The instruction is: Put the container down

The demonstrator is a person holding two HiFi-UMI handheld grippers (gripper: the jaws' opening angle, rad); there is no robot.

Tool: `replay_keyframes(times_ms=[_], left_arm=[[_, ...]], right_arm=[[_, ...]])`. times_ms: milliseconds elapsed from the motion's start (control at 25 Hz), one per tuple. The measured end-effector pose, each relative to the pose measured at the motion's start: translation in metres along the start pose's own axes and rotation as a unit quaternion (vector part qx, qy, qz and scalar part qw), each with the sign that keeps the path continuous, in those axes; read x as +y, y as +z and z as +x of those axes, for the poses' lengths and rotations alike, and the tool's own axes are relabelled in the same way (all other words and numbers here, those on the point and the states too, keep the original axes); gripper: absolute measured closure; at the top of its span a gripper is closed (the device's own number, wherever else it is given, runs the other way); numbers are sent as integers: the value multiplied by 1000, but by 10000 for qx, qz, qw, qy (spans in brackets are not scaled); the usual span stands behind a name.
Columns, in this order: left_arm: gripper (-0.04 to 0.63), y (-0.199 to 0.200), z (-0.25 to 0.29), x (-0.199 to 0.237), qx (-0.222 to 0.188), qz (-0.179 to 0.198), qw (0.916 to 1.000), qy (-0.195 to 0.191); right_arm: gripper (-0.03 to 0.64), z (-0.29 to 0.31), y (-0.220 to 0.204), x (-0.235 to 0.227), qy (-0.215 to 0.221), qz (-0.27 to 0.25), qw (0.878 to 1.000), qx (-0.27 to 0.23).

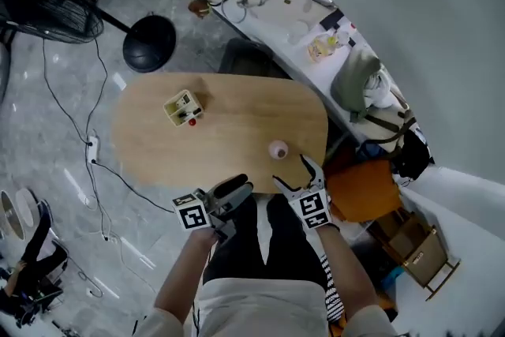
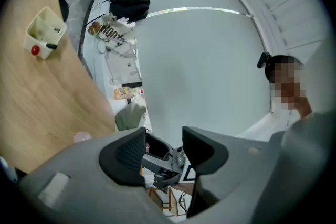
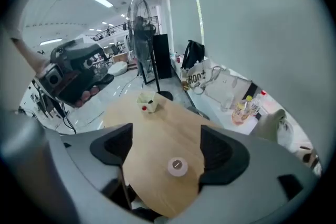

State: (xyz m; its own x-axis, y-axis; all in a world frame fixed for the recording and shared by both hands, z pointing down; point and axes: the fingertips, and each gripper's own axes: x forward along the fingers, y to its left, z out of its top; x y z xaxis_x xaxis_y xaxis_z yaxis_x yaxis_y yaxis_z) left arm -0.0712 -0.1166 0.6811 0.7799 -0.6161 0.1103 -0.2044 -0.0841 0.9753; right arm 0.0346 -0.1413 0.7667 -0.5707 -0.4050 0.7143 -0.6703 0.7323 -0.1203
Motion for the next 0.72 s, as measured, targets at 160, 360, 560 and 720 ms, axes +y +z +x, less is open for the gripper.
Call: replay_keyframes(times_ms=[160, 360, 560, 720], left_arm=[[414, 20, -18, -65, 19, 632, 9980, -35], [463, 38, -42, -130, 139, 1716, 9850, 156], [511, 43, -69, -187, 132, 2713, 9605, 602], [522, 36, -83, -225, 90, 2867, 9560, 613]], right_arm=[[251, -63, 54, 15, -353, 263, 9983, -382], [309, -132, 103, 34, -708, 186, 9943, -773], [387, -206, 140, 52, -987, 342, 9884, -1098], [416, -260, 160, 56, -1099, 477, 9831, -1382]])
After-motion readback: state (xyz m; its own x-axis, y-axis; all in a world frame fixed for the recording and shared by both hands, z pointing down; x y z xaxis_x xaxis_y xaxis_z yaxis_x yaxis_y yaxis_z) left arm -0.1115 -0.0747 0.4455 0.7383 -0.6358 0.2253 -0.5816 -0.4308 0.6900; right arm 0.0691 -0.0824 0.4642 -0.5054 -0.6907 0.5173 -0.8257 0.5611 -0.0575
